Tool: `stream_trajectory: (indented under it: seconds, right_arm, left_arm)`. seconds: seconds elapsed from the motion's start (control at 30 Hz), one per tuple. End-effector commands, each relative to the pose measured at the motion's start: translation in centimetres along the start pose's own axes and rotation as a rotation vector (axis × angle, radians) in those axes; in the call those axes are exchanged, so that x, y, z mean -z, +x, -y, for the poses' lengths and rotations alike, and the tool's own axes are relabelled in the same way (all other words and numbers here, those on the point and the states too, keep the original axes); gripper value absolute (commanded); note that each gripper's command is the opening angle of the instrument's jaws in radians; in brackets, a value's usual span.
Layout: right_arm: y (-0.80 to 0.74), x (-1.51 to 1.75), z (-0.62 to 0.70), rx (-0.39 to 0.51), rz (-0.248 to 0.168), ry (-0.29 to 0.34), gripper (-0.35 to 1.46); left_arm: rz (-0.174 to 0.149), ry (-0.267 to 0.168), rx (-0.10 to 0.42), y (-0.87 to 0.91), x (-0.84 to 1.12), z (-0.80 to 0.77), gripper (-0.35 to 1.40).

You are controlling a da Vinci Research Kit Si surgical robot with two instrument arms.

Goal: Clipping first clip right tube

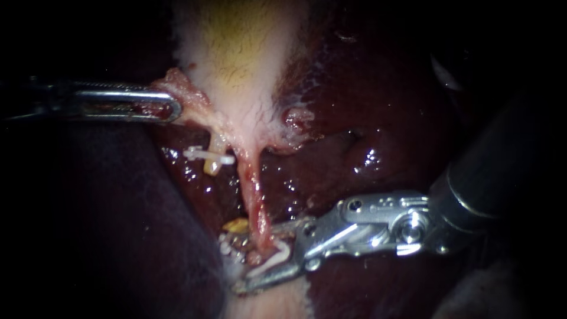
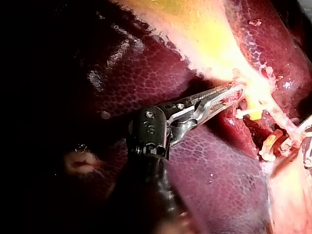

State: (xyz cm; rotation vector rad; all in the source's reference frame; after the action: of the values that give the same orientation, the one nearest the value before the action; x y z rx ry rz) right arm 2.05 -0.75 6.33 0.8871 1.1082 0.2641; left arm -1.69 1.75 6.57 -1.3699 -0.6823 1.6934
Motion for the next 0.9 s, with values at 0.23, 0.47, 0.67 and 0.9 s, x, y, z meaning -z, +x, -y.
stream_trajectory:
  seconds: [0.23, 0.47, 0.67, 0.9]
  right_arm:
    - [-0.02, 0.03, -0.07, -0.006, -0.003, 0.000, 0.06]
    - [-0.05, 0.10, -0.06, -0.076, -0.026, -0.047, -0.35]
    - [-0.05, 0.17, -0.10, -0.121, -0.036, -0.069, -0.35]
    - [-0.07, 0.17, -0.10, -0.121, -0.025, -0.067, -0.35]
  left_arm:
    - [0.000, 0.000, 0.000, 0.00, -0.01, 0.01, -0.35]
    - [0.000, 0.000, 0.000, 0.00, 0.00, 0.01, -0.35]
    - [0.000, -0.001, 0.000, 0.00, 0.00, 0.01, -0.35]
    - [0.000, -0.001, -0.001, 0.00, 0.00, 0.02, -0.35]
